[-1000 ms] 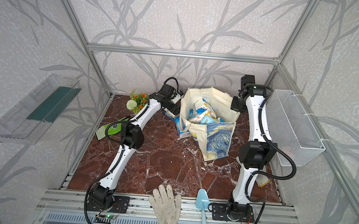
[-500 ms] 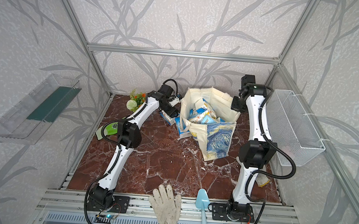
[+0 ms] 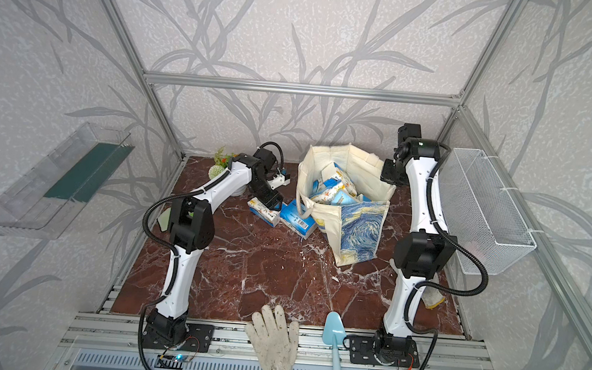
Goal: Put tissues into the canvas bag
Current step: Adjust the pack of facial tissues at the center of the board, then pick up the pack of facial tissues from the center of the board.
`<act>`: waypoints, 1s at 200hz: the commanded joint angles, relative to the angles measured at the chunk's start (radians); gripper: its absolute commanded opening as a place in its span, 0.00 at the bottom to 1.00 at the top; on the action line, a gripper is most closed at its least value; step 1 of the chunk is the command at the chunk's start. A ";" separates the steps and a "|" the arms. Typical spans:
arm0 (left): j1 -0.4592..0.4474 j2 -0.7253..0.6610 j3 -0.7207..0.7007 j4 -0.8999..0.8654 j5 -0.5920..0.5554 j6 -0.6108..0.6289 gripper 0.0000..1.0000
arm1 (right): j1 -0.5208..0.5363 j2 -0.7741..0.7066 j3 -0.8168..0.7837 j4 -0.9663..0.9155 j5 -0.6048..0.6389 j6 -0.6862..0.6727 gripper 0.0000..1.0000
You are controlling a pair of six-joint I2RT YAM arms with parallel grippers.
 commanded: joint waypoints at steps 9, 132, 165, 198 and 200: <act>-0.001 -0.096 -0.118 -0.065 0.008 0.015 0.88 | 0.001 0.010 -0.012 0.001 -0.025 -0.009 0.03; 0.008 -0.077 0.200 -0.287 0.040 0.635 0.99 | 0.001 0.021 -0.020 0.016 -0.063 0.004 0.09; 0.015 -0.008 0.237 -0.295 0.020 0.790 0.99 | 0.000 0.026 -0.020 0.017 -0.059 0.003 0.08; 0.043 0.019 0.235 -0.280 0.068 0.921 0.99 | -0.001 0.031 -0.010 0.011 -0.050 -0.007 0.08; 0.043 0.022 0.237 -0.281 0.069 0.926 0.99 | -0.001 0.031 -0.011 0.010 -0.049 -0.009 0.08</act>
